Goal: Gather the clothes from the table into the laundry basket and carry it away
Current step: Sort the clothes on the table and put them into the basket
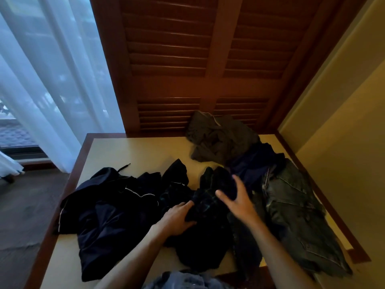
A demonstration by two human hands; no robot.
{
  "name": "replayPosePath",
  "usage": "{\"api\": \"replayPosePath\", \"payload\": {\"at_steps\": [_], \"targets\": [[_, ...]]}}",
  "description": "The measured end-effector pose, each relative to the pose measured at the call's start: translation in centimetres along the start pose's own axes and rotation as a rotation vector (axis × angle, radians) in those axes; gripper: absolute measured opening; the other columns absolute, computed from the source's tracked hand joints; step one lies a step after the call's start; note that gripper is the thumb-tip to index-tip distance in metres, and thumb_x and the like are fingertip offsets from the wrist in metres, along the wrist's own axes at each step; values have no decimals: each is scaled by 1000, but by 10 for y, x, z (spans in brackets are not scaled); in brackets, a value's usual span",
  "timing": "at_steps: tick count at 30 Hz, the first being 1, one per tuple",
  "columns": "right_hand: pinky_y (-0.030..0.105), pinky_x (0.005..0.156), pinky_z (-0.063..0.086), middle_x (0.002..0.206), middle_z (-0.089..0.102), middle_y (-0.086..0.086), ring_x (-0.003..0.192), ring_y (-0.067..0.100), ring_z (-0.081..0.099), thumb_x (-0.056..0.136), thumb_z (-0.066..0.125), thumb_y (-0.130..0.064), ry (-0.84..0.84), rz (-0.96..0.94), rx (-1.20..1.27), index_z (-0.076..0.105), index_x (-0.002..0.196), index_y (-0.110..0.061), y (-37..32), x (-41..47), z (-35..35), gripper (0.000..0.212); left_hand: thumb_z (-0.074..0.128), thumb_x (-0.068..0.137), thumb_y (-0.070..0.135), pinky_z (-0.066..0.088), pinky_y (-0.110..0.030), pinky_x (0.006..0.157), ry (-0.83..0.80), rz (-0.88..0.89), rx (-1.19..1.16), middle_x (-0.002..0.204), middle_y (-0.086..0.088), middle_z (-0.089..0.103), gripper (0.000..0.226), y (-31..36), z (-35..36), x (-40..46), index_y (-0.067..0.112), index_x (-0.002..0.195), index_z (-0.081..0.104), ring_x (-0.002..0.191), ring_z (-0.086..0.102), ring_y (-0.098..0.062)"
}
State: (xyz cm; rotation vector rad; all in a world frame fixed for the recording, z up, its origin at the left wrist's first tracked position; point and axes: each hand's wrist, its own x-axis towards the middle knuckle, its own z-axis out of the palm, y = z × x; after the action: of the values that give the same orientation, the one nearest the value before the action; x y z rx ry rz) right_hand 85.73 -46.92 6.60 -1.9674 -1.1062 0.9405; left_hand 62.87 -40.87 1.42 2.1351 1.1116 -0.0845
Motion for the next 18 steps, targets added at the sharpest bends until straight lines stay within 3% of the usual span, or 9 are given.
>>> {"api": "replayPosePath", "payload": {"at_steps": [2, 4, 7, 10, 13, 15, 17, 18], "targets": [[38, 119, 29, 159, 28, 0, 146, 20, 28, 67, 77, -68, -72, 137, -52, 22, 155, -21, 23, -19, 49, 114, 69, 87, 44, 46, -44, 106, -26, 13, -55, 135, 2, 57, 58, -3, -2, -6, 33, 138, 44, 127, 55, -22], [37, 113, 38, 148, 44, 5, 137, 26, 43, 62, 82, -66, -26, 259, -66, 33, 150, -17, 28, -21, 63, 112, 71, 87, 38, 48, -41, 104, -20, 11, -106, 127, 4, 62, 47, -7, -1, -13, 29, 129, 51, 121, 59, -18], [33, 100, 48, 126, 64, 2, 111, 20, 61, 74, 86, -37, -189, 287, -23, 58, 129, -13, 0, -13, 51, 67, 75, 86, 32, 50, -37, 103, 31, 27, -216, 121, 9, 65, 43, -11, 1, -24, 29, 125, 56, 114, 61, -9], [27, 88, 48, 106, 63, -7, 101, 15, 60, 84, 79, -18, -284, 158, -16, 58, 109, -17, -42, -11, 34, 33, 79, 85, 29, 51, -35, 103, 140, 32, -413, 118, 13, 66, 45, -4, -1, -31, 32, 124, 56, 112, 62, -3], [27, 85, 44, 94, 55, -15, 103, 16, 59, 86, 77, -18, -56, -125, -91, 58, 108, -21, -86, -17, 24, 29, 75, 91, 25, 57, -31, 95, 235, 63, -815, 118, 6, 71, 39, 16, -22, -36, 27, 126, 59, 109, 68, -6], [41, 92, 44, 101, 59, -10, 109, 21, 56, 83, 78, -25, 205, -336, -311, 62, 110, -25, -97, -22, 25, 31, 67, 97, 22, 57, -25, 88, 211, 96, -969, 116, 13, 70, 36, 26, -36, -34, 32, 129, 55, 108, 68, -2], [50, 92, 42, 110, 63, -4, 112, 26, 52, 77, 79, -26, 438, -498, -598, 63, 115, -24, -95, -29, 38, 41, 62, 100, 19, 54, -18, 89, 154, 116, -885, 114, 25, 67, 43, 28, -40, -32, 40, 134, 46, 111, 63, 8], [52, 89, 43, 112, 64, 1, 111, 29, 52, 73, 79, -27, 454, -532, -713, 62, 117, -22, -86, -32, 49, 47, 62, 100, 17, 52, -18, 93, 134, 103, -778, 119, 26, 64, 48, 25, -41, -31, 41, 136, 43, 114, 60, 10]]}}
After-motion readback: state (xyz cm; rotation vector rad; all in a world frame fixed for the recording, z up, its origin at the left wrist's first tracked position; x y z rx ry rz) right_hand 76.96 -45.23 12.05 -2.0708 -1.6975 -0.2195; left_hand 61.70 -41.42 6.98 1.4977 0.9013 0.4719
